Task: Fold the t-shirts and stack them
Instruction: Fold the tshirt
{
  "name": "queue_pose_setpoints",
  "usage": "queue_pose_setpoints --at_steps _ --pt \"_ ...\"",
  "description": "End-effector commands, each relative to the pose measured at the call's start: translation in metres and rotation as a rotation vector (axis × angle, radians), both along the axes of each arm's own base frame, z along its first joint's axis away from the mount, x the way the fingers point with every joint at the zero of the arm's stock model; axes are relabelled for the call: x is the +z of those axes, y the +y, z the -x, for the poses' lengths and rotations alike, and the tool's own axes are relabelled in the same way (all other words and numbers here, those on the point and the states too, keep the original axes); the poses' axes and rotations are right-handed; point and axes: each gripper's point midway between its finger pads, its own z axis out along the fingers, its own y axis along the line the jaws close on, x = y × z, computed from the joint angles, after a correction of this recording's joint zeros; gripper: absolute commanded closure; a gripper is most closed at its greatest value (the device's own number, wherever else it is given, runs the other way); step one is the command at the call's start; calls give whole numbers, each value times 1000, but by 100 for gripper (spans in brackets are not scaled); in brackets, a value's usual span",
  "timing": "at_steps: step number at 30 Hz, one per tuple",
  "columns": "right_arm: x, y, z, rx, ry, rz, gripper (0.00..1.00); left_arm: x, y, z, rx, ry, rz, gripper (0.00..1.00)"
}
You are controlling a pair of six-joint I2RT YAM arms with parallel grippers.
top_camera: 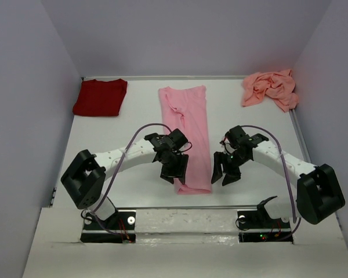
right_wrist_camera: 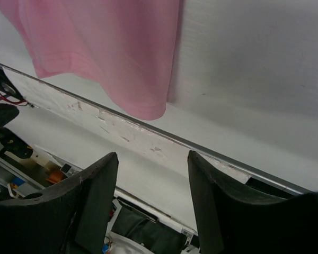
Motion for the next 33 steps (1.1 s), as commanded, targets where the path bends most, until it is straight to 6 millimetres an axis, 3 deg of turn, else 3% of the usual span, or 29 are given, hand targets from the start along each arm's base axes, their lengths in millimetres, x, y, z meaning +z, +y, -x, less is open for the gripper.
queue_pose_setpoints --at_steps 1,12,16,20,26,33 --pt "-3 7 7 11 -9 -11 39 18 -7 13 21 2 65 41" --pt "-17 28 3 48 -9 -20 43 2 5 23 31 8 20 41" --pt "-19 33 -6 47 -17 -20 44 -8 10 15 40 -20 -8 41" --pt "-19 37 -16 57 -35 -17 46 -3 5 -1 78 -67 30 42" --pt "-18 44 -26 66 -43 -24 52 -7 4 -6 71 -63 16 42" --pt "-26 45 -24 72 -24 -28 53 -9 3 -10 72 -58 12 42"
